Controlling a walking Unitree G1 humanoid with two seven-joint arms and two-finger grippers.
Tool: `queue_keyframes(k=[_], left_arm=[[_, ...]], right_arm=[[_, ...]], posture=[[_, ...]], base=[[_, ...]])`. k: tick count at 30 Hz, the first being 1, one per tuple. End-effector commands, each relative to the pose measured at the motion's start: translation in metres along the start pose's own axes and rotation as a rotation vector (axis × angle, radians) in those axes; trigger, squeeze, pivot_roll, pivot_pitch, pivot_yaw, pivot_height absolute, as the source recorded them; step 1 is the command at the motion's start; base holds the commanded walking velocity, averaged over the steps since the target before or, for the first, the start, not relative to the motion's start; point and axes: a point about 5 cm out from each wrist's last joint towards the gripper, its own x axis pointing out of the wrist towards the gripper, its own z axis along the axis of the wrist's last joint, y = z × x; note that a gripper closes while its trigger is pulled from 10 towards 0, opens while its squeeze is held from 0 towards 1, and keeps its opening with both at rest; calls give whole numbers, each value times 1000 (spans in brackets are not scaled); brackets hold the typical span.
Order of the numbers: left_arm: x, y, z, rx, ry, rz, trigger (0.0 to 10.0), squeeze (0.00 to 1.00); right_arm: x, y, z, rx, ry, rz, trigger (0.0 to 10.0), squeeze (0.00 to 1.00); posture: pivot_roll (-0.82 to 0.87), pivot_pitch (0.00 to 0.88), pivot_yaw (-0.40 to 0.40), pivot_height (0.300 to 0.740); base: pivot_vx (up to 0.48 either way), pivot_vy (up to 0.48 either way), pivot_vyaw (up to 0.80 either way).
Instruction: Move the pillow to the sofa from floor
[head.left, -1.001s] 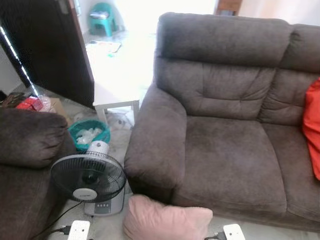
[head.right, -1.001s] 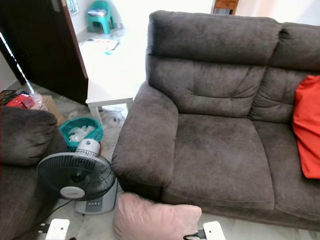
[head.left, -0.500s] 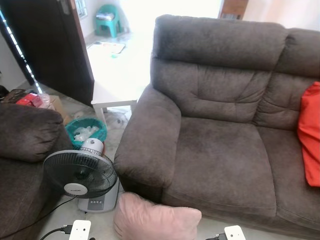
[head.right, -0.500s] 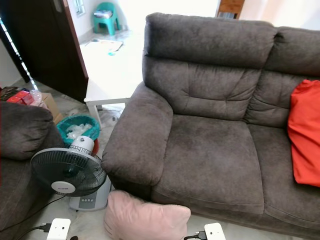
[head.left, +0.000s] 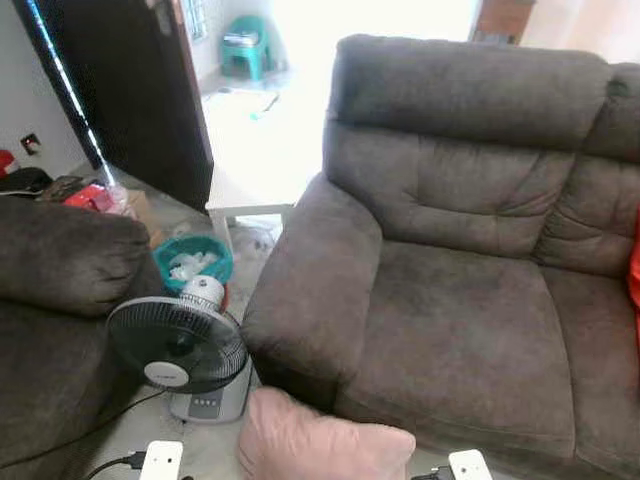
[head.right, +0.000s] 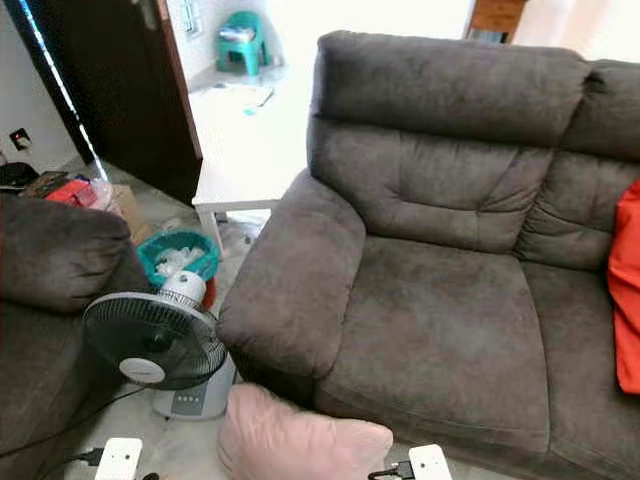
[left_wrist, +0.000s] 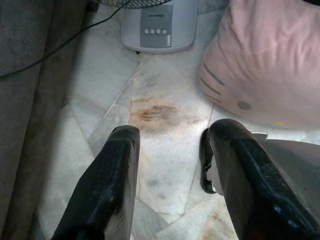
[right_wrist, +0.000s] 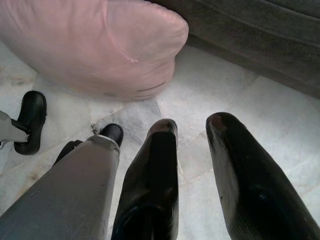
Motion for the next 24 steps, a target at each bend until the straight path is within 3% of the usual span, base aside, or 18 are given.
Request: queue_keyframes(k=[1,10,14,24], left_arm=[[-1,2,-2,-4,3,1,10000,0],[-1,2,-2,-10,5,-1,10000,0],[-1,1,-2,-11,5,0,10000,0],[-1,1,-2,-15,1,-1,10000,0]], right_arm=[[0,-1,-1,15,-3,-8,10000,0],[0,-1,-2,14,5,-10,10000,0],[0,-1,-2,17,4,-8,10000,0],[0,-2,0,17,-6,-8,10000,0]], posture=[[174,10,-79,740],[174,7,-80,740],[174,7,-81,740],[173,3,-82,740]], base=[[0,0,0],[0,0,0],[0,0,-744],[271,0,0]])
